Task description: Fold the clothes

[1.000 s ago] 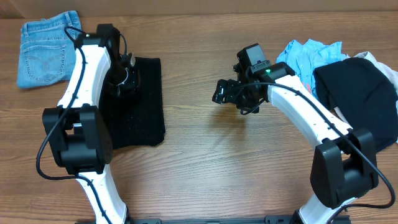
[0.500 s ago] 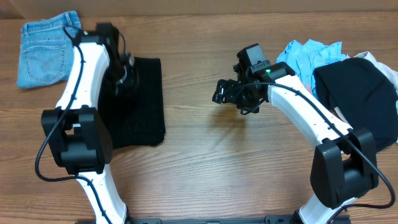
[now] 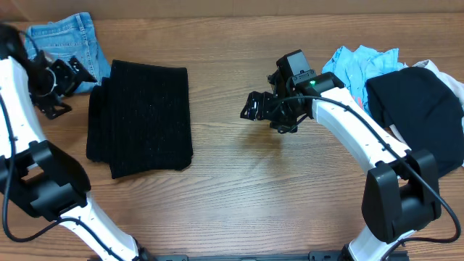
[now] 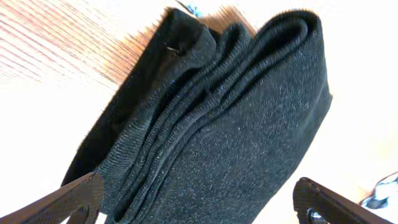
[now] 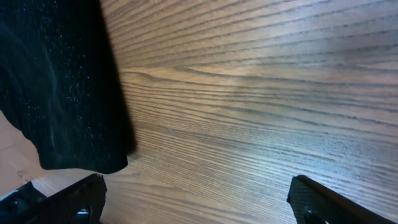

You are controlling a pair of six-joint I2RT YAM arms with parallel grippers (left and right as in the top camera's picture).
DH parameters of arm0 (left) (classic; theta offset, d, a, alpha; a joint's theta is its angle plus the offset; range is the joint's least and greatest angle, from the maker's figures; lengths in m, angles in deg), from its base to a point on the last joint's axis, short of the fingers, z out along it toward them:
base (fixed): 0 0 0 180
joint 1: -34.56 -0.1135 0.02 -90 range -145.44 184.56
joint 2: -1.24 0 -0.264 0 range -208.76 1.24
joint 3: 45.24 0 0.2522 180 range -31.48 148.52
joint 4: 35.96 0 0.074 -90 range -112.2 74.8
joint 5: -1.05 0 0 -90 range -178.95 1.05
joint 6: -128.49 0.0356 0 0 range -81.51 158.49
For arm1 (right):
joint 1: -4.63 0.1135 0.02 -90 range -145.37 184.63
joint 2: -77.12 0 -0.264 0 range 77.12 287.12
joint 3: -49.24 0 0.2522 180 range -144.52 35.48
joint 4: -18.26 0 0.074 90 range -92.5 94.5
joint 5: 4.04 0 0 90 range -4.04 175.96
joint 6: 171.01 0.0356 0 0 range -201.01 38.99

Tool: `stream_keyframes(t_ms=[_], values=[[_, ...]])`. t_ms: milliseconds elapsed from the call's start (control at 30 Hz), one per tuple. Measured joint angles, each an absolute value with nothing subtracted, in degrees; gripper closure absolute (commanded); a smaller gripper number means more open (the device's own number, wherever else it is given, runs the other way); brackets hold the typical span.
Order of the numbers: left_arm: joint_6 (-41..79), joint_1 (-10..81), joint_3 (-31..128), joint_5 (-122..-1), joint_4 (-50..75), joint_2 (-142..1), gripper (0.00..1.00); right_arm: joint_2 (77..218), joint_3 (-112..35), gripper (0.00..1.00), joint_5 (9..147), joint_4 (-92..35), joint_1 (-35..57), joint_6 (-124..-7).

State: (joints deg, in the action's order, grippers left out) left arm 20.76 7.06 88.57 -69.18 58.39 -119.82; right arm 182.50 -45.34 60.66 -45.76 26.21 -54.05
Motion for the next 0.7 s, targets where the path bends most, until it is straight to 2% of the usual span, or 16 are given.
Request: stream_keyframes(t_ms=[167,333,500,533,600,700], values=[[14.18,5.81,88.57,-68.96,56.51,-119.82,0.00,182.50,-45.34,0.02,60.66,-44.07,28.37,-54.05],[-5.91,5.77,88.42,-79.21,51.33,-119.82,0.00,182.50,-45.34,0.02,60.66,-44.36,28.66,-54.07],[-13.10,5.57,77.67,-81.68,31.58,-119.82,0.00,182.50,-45.34,0.02,61.16,-44.75,28.66,-54.07],[-13.73,5.57,73.38,-81.59,22.53,-119.82,0.00,182.50,-45.34,0.02,61.34,-45.15,28.66,-54.09],[-14.13,5.57,67.70,-81.51,14.11,-119.82,0.00,182.50,-45.34,0.02,61.80,-45.21,28.66,-54.05],[-14.70,5.57,62.96,-81.49,8.19,-119.82,0.00,182.50,-45.34,0.02,62.41,-45.04,28.66,-54.07]])
